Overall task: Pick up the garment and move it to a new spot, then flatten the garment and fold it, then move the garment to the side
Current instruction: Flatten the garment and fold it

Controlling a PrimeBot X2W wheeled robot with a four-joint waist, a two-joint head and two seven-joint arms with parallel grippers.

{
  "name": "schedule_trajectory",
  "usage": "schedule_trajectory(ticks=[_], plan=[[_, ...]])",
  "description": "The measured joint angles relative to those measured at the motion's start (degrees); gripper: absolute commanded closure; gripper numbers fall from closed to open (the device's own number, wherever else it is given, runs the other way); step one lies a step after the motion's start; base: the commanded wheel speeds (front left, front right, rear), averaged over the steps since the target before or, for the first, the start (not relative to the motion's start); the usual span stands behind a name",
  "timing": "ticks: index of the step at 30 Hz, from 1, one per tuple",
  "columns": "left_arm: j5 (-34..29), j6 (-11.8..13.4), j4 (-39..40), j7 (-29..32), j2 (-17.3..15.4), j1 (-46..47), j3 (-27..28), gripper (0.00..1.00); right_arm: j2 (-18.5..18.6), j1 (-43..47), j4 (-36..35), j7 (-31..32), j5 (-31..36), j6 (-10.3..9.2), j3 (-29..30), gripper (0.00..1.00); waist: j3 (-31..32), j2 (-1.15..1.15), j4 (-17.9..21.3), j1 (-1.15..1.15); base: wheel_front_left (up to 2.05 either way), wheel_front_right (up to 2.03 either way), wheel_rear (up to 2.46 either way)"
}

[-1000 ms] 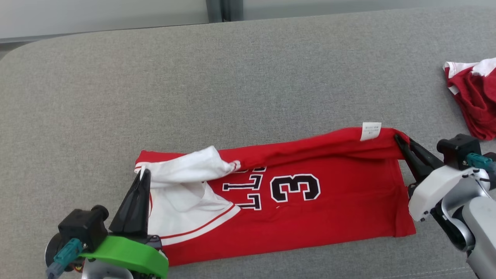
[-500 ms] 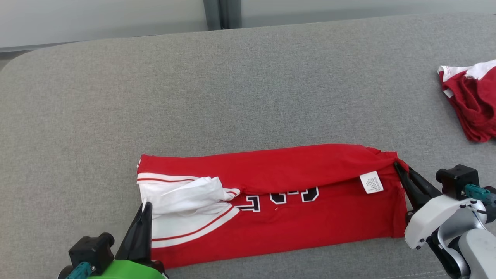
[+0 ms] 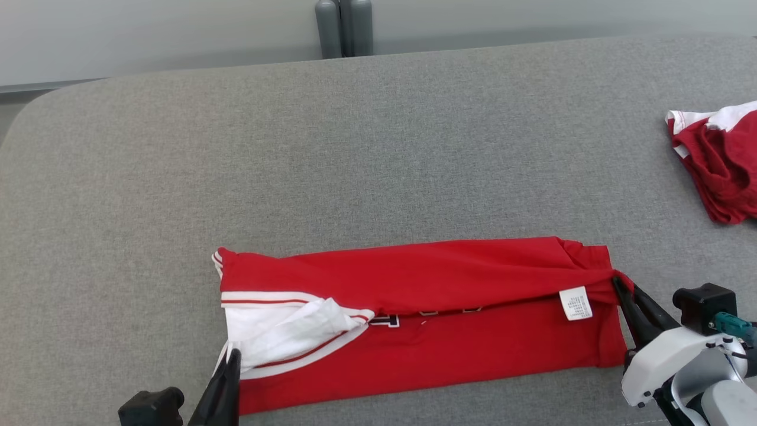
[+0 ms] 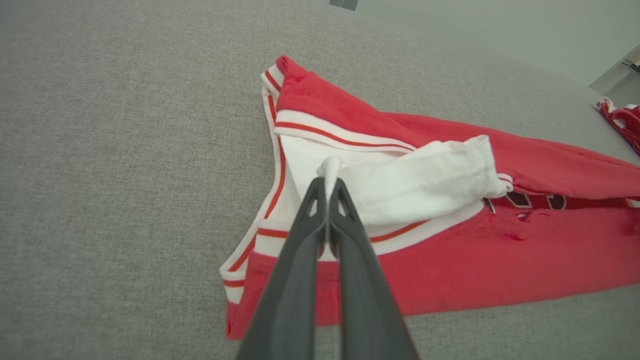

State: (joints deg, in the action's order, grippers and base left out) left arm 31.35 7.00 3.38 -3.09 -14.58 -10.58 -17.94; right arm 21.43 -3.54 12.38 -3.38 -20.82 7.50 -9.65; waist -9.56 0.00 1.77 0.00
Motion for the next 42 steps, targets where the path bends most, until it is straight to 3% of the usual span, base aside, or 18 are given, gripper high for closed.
schedule_trajectory(ticks=[1, 11, 21, 31, 42], plan=[[0.2, 0.0, 0.0, 0.0, 0.0, -0.3, 0.0, 0.00, -0.3, 0.4, 0.2, -0.3, 0.1, 0.00, 0.4, 0.00, 0.2, 0.00, 0.0, 0.00, 0.00, 0.00, 0.00], [0.4, 1.0, 1.7, -2.2, -0.2, -1.0, 1.9, 0.00, -2.6, 4.5, 0.4, -1.6, 0.9, 0.00, 6.7, 0.00, 1.9, 0.00, -0.1, 0.00, 0.00, 0.00, 0.00], [-0.7, 2.1, -0.6, -4.9, 1.4, 4.6, 2.1, 0.00, -5.2, 1.1, 0.3, 1.3, 2.9, 0.00, 9.7, 0.00, 3.2, 0.00, 0.4, 0.00, 0.00, 0.00, 0.00], [-1.2, 2.3, -4.2, -6.9, 2.2, 6.3, 1.9, 0.00, -6.2, -5.1, 10.3, 7.8, 1.0, 0.00, 4.1, 0.00, 3.6, 0.00, -1.4, 0.00, 0.00, 0.00, 0.00], [-1.1, 2.6, -5.5, -8.1, 1.8, 6.3, 2.9, 0.00, -6.2, -6.6, 19.4, 8.1, -0.9, 0.00, 2.2, 0.00, 3.7, 0.00, -2.7, 0.00, 0.00, 0.00, 0.00]])
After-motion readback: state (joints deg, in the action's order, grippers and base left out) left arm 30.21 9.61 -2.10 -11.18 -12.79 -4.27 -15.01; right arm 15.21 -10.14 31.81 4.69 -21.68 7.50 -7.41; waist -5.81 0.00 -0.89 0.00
